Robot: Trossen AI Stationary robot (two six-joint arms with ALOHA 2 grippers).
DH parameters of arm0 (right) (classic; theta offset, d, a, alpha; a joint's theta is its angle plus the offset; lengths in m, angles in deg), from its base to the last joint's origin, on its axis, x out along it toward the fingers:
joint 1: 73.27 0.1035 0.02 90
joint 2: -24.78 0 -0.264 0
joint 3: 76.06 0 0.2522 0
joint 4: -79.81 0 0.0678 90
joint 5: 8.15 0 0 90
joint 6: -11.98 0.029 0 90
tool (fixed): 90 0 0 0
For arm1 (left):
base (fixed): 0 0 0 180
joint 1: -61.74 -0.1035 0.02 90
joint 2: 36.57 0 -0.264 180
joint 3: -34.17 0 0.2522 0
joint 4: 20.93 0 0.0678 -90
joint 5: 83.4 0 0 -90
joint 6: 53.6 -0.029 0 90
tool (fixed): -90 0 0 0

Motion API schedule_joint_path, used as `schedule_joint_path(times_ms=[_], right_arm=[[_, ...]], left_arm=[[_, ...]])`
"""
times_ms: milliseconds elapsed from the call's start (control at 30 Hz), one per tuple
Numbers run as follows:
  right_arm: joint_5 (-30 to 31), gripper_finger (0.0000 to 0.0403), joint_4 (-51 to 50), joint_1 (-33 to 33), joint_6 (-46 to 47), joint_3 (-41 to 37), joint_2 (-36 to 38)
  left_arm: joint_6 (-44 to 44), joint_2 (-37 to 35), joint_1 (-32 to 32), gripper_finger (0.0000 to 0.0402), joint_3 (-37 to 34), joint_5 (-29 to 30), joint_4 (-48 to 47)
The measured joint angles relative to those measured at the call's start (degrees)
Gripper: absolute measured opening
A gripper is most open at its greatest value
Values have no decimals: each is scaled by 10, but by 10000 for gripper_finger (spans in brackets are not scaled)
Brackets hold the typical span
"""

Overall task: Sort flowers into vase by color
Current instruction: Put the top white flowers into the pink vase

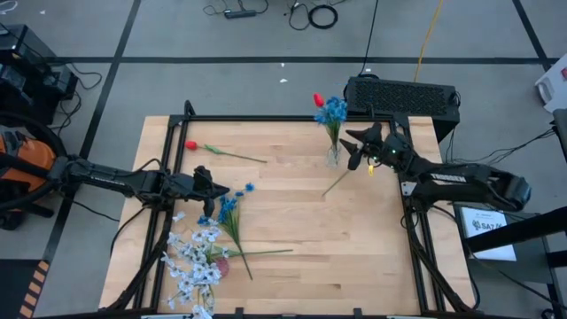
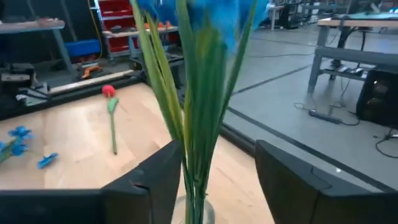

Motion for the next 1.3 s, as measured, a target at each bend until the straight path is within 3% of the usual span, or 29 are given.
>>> schedule_joint_path(times_ms=[267, 400, 500, 600, 700, 933, 1100, 1300], right_arm=[[27, 202, -114, 0, 2, 14, 125], [70, 184, -263, 1, 9, 72, 167], [129, 161, -422, 3, 74, 143, 173], [179, 132, -591, 3, 174, 219, 161], [191, 95, -709, 3, 257, 273, 139], [170, 32, -800, 3, 455, 285, 78], [176, 38, -831, 3, 516, 285, 13], [178, 88, -817, 3, 598, 285, -79]], left_arm=[[0, 0, 0, 4, 0, 0, -1], [0, 0, 0, 4, 0, 0, -2], [0, 0, 0, 4, 0, 0, -4], [0, 0, 0, 4, 0, 0, -4], [0, 0, 0, 4, 0, 0, -3], [0, 0, 0, 4, 0, 0, -3], [-1, 0, 0, 4, 0, 0, -3], [-1, 0, 0, 4, 0, 0, -3]])
